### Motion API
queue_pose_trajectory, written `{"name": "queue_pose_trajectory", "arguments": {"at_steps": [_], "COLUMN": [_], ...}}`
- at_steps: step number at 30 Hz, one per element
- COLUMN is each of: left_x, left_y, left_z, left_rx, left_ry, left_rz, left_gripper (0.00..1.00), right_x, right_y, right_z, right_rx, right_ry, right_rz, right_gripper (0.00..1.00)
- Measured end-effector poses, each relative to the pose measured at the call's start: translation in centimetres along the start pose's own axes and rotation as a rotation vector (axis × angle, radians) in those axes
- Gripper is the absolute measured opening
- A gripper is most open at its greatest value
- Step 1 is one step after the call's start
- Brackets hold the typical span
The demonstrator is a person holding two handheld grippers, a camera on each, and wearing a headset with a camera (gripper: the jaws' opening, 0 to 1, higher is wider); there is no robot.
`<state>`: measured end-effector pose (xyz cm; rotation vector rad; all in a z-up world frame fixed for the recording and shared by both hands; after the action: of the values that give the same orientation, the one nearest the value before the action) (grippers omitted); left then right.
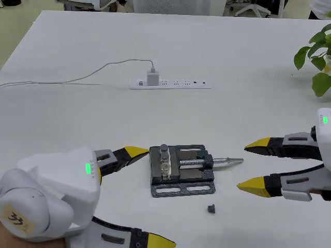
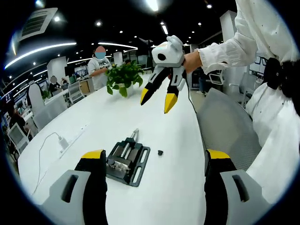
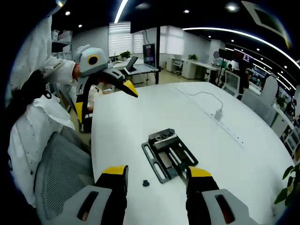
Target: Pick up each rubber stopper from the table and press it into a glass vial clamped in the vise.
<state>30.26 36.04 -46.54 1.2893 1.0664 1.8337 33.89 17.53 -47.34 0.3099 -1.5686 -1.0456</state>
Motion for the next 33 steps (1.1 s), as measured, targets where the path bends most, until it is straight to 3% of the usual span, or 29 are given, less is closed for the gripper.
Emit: {"name": "queue_pose_trajectory", "arguments": {"at_steps": [11,19,27,33], "left_x": [-3.1,-6.1,-10.3,-13.2], "left_y": [-0.7,-1.9,-4.0,-5.3], "left_z": [-0.3,-0.5,-0.9,-1.2], "left_rx": [-0.026,-0.060,-0.112,-0.113], "left_ry": [-0.063,-0.116,-0.161,-0.190], "left_rz": [0.042,0.092,0.158,0.183], "left_gripper": [0.77,0.63,0.47,0.35], "right_x": [0.7,0.4,0.2,0.3], "right_y": [-2.3,-4.3,-5.5,-5.8], "right_z": [0.3,0.3,0.2,0.0], "right_rx": [-0.003,-0.020,-0.028,-0.043], "right_ry": [0.025,0.050,0.058,0.054], "right_rz": [-0.058,-0.074,-0.096,-0.102], "right_gripper": [0.65,0.71,0.75,0.74]}}
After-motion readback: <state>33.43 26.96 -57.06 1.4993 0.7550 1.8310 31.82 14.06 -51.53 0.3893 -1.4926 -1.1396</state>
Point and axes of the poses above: the centre of the closed fingertips' face, and the gripper's own axes: x roughly backward along the fingers, z roughly to its left, y roughly out of its top, the point moved 4 cm from there along x, roughly backward along the fingers, and after that the axes turned 7 degrees about -x, right-handed, at the moved point
